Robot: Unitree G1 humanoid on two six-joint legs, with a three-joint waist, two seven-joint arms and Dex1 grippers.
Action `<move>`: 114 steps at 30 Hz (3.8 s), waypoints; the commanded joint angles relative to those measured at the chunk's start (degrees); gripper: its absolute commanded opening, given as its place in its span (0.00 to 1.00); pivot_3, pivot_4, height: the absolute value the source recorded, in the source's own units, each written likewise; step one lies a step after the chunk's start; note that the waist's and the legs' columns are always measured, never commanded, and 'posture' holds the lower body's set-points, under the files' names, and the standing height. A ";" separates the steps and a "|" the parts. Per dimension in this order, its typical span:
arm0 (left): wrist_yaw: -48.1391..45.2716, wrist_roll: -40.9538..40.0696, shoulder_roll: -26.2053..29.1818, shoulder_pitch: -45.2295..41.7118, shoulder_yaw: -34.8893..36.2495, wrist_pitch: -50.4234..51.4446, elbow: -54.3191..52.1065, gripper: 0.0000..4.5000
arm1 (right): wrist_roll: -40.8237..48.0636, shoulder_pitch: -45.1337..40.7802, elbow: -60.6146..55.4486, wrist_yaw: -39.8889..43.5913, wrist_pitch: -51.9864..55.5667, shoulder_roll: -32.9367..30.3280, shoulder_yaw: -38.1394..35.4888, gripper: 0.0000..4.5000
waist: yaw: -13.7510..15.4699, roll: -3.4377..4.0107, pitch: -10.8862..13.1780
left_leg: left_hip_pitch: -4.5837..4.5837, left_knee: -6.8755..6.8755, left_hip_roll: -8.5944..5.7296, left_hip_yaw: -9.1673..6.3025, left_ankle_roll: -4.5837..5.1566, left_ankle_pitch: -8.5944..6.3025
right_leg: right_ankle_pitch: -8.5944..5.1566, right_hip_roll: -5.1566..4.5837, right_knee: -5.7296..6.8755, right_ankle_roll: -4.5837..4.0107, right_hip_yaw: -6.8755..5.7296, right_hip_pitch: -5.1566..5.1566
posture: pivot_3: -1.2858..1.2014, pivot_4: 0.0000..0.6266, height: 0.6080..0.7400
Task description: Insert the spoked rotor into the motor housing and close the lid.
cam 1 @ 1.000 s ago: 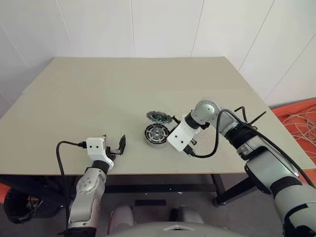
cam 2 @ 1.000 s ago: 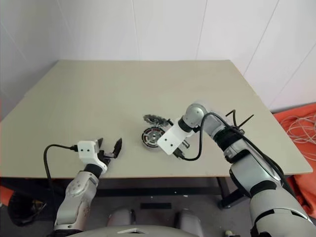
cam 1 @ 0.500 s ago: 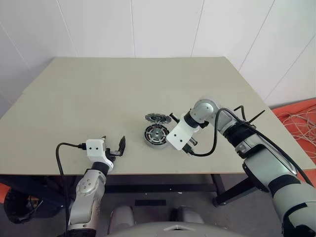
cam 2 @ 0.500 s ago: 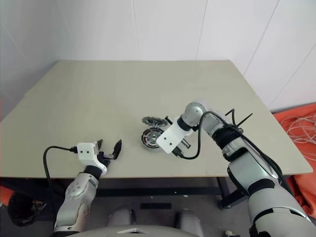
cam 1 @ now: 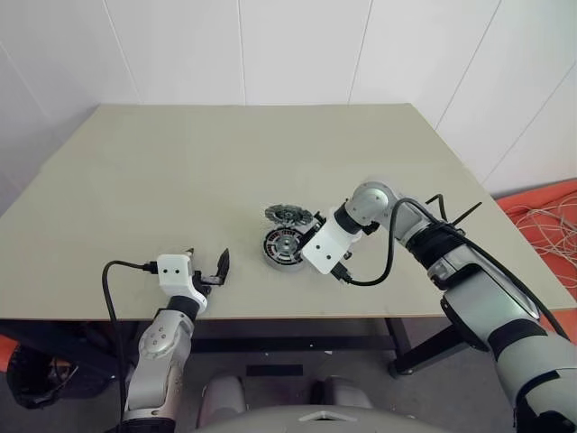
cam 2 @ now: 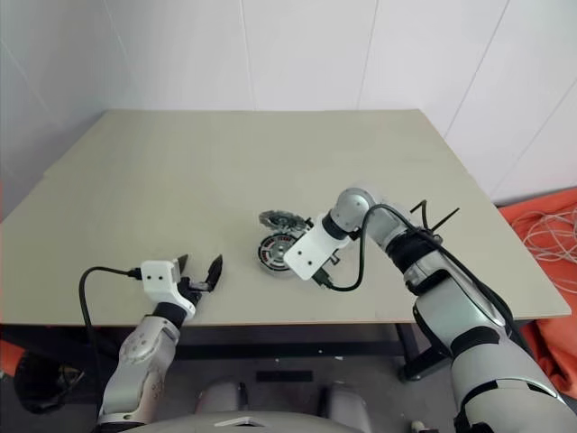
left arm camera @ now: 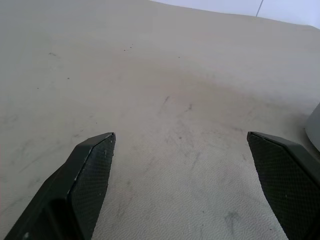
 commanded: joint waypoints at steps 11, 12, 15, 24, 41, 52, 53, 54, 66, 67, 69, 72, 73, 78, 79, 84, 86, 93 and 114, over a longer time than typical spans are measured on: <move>0.30 -0.46 -0.26 -0.41 -0.03 -0.81 -1.63 1.00 | -2.42 -2.53 2.00 -0.13 0.50 1.23 -0.47 0.28 | 0.00 0.00 0.00 | 0.02 0.00 0.00 0.00 0.00 0.00 | 0.00 0.00 0.01 0.00 0.00 0.00 | 0.52 0.00 1.00; 0.27 -0.46 -0.27 -0.42 0.02 -0.95 -1.46 1.00 | -2.32 -2.52 1.82 -0.01 0.56 1.12 -0.54 0.19 | 0.00 0.00 0.00 | 0.02 0.00 0.00 0.00 0.00 0.00 | 0.00 0.00 0.01 0.00 0.00 0.01 | 0.52 0.00 1.00; 0.18 -0.49 -0.28 -0.57 0.13 -1.19 -1.02 1.00 | -2.32 -2.55 1.65 0.01 0.56 1.05 -0.87 0.00 | -0.08 0.00 0.00 | 0.05 0.00 0.01 0.00 0.00 0.00 | 0.00 0.00 0.01 0.00 0.00 0.02 | 0.52 0.00 1.00; -0.15 -0.58 -0.35 -0.82 0.16 -1.68 -0.16 1.00 | 0.57 -0.23 -5.51 0.94 8.54 -1.04 -3.73 0.00 | -0.05 0.00 0.00 | 0.04 0.00 0.01 0.00 0.00 0.00 | 0.00 0.00 0.03 0.00 0.00 0.00 | 0.52 0.00 1.00; -0.55 -1.03 -0.09 -2.28 -0.55 0.04 -0.66 1.00 | 6.66 14.53 -47.71 4.33 62.69 -11.23 -8.54 0.00 | 0.19 0.17 0.11 | 0.04 -0.02 0.01 0.01 0.02 -0.01 | -0.04 0.00 -0.04 0.08 0.03 0.02 | 0.52 0.00 1.00; 0.32 -1.14 -0.21 -2.24 -0.95 1.68 -2.75 1.00 | 5.62 11.13 -47.04 -5.56 86.68 -4.88 -6.02 0.00 | 0.11 0.26 0.15 | 0.16 -0.02 0.01 0.00 -0.02 0.00 | -0.19 0.01 0.03 0.34 0.06 0.01 | 0.52 0.00 1.00; 0.39 -1.15 -0.22 -2.25 -0.96 1.74 -2.83 1.00 | 6.04 10.58 -46.73 -6.37 88.79 -4.11 -5.87 0.00 | 0.13 0.26 0.16 | 0.14 -0.03 0.00 0.00 -0.02 0.00 | -0.19 0.00 0.03 0.35 0.06 0.01 | 0.52 0.00 1.00; 0.43 -1.15 -0.22 -2.24 -0.97 1.78 -2.89 1.00 | 6.58 10.02 -46.43 -7.21 91.33 -3.22 -5.79 0.00 | 0.13 0.27 0.16 | 0.15 -0.02 0.00 0.00 -0.02 0.00 | -0.19 0.00 0.03 0.35 0.06 0.02 | 0.52 0.00 1.00; 0.31 -1.32 0.00 -2.23 -0.72 1.06 -2.06 1.00 | 15.15 5.92 -44.01 -16.97 109.52 5.45 -6.85 0.00 | 0.04 0.27 0.17 | 0.43 -0.04 0.00 -0.01 -0.06 0.01 | -0.20 0.01 0.04 0.36 0.09 0.21 | 0.52 0.00 1.00; 0.29 -1.31 0.00 -2.22 -0.70 0.98 -1.98 1.00 | 16.09 5.70 -44.10 -17.53 110.37 5.93 -7.18 0.00 | 0.03 0.28 0.17 | 0.49 -0.05 0.00 -0.01 -0.07 0.01 | -0.21 0.01 0.04 0.37 0.10 0.27 | 0.52 0.00 1.00; 0.24 -1.30 0.02 -2.23 -0.66 0.80 -1.76 1.00 | 17.54 5.14 -43.90 -19.14 111.72 7.09 -8.00 0.00 | 0.01 0.28 0.17 | 0.58 -0.06 -0.01 -0.01 -0.07 0.01 | -0.22 0.01 0.03 0.39 0.11 0.33 | 0.52 0.00 1.00; 0.16 -1.26 0.01 -2.22 -0.67 0.50 -1.38 1.00 | 19.41 3.99 -43.00 -22.06 113.38 9.62 -9.99 0.21 | -0.08 0.32 0.19 | 0.64 -0.13 -0.01 -0.02 -0.08 0.02 | -0.22 0.02 0.03 0.39 0.13 0.31 | 0.52 0.00 1.00; 0.14 -1.25 0.01 -2.22 -0.68 0.42 -1.27 1.00 | 20.07 3.69 -42.86 -22.84 113.76 10.14 -10.36 0.28 | -0.07 0.34 0.20 | 0.66 -0.16 -0.01 -0.02 -0.09 0.02 | -0.22 0.02 0.03 0.39 0.14 0.30 | 0.52 0.00 1.00; -0.09 -1.30 0.13 -2.24 -0.50 0.02 -0.73 1.00 | 24.02 2.00 -42.82 -26.74 116.19 13.02 -12.82 0.65 | 0.48 0.35 0.21 | 0.57 -0.23 -0.11 -0.03 -0.11 0.03 | -0.22 -0.01 -0.07 0.39 0.14 0.33 | 0.52 0.00 1.00; -0.12 -1.31 0.15 -2.23 -0.48 -0.05 -0.67 1.00 | 24.79 1.80 -42.98 -27.30 116.37 13.20 -13.05 0.65 | 0.52 0.35 0.21 | 0.57 -0.22 -0.13 -0.03 -0.10 0.02 | -0.22 -0.02 -0.10 0.39 0.15 0.35 | 0.52 0.00 1.00; -0.27 -1.35 0.15 -2.07 -0.51 -0.36 -0.45 1.00 | 29.46 -0.32 -44.50 -28.54 116.07 14.86 -17.32 0.65 | 0.48 0.39 0.23 | 0.60 -0.25 -0.11 -0.04 -0.12 0.03 | -0.23 0.00 -0.08 0.41 0.15 0.33 | 0.52 0.00 1.00; -0.41 -1.32 0.11 -2.05 -0.49 -0.44 -0.34 1.00 | 32.32 -1.25 -45.26 -28.53 115.62 16.08 -20.67 0.65 | 0.42 0.45 0.27 | 0.59 -0.28 -0.12 -0.03 -0.14 0.04 | -0.23 0.00 -0.08 0.41 0.16 0.29 | 0.52 0.00 1.00; -0.65 -1.45 0.19 -2.08 -0.35 -0.49 -0.12 1.00 | 35.02 -2.12 -43.26 -33.74 99.21 19.88 -30.28 0.65 | 0.47 0.44 0.27 | 0.54 -0.35 -0.12 -0.01 -0.15 0.05 | -0.23 0.00 -0.11 0.41 0.16 0.22 | 0.52 0.00 1.00; -1.35 -1.44 0.72 -1.96 -0.32 0.05 -0.51 1.00 | 7.21 13.44 -20.78 -43.20 44.34 -0.63 -19.37 0.56 | 0.28 0.37 0.24 | 0.09 -0.30 -0.47 0.00 -0.12 0.05 | -0.04 -0.06 -0.14 0.09 0.13 -0.06 | 0.52 0.00 1.00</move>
